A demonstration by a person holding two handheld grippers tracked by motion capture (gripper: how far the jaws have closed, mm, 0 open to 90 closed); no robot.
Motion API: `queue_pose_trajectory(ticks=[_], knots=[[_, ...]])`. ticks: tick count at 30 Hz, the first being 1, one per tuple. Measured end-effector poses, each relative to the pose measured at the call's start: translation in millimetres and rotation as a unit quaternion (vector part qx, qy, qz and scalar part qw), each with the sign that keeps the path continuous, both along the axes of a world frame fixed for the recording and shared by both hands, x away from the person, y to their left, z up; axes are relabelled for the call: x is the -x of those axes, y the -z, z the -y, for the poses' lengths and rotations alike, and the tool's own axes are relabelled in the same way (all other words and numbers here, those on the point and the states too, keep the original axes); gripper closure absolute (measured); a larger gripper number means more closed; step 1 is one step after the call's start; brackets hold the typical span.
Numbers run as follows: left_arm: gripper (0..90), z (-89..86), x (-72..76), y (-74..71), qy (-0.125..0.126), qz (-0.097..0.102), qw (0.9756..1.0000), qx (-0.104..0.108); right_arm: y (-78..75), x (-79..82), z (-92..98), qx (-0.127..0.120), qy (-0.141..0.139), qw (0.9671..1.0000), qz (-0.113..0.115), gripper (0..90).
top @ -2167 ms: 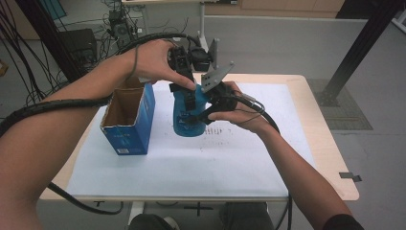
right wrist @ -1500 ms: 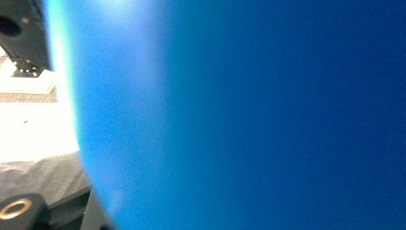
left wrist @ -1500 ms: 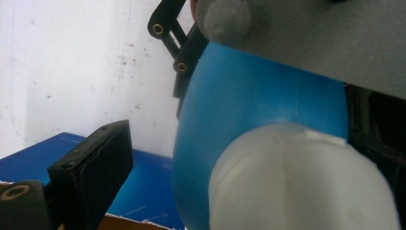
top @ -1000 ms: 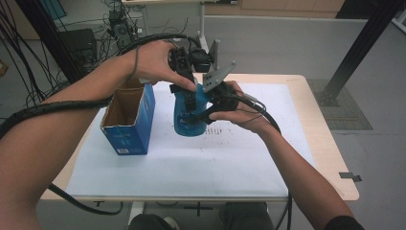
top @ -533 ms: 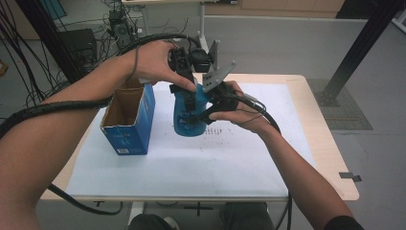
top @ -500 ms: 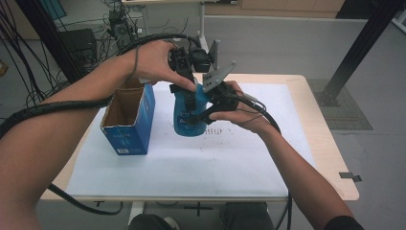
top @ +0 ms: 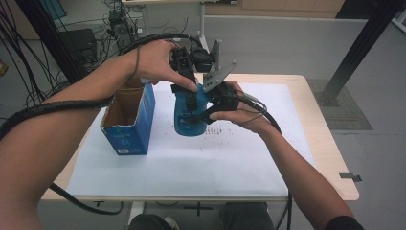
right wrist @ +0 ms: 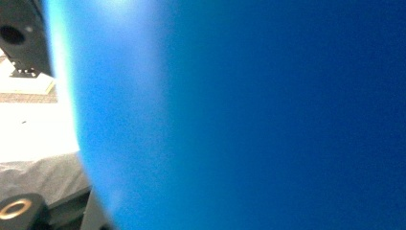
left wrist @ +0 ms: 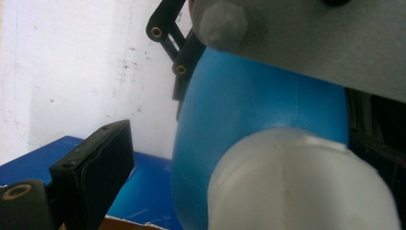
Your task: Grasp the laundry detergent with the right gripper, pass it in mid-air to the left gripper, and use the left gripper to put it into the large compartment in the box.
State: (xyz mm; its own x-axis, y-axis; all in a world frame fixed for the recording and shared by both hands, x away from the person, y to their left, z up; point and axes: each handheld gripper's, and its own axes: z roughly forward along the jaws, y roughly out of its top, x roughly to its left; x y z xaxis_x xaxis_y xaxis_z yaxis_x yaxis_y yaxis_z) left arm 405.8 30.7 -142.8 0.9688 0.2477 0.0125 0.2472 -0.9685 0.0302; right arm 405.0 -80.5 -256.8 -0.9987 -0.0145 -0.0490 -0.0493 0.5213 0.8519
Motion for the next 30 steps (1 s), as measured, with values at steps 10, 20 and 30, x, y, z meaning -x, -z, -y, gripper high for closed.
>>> queue_pose_trajectory(ticks=[10,20,30], knots=[[18.4,1.7,1.0,1.3,0.005,0.002,1.0,-0.004,0.5,-0.3,-1.0,0.003,0.0,1.0,0.005,43.7],[31.6,1.0,-0.2,0.7,0.013,-0.017,0.9998,0.002,1.1,-1.1,-1.0,0.004,0.001,1.0,0.005,43.7],[36.0,1.3,1.6,2.0,0.016,-0.014,0.9998,-0.002,3.4,-2.2,-1.6,0.008,0.001,1.0,0.005,43.6]])
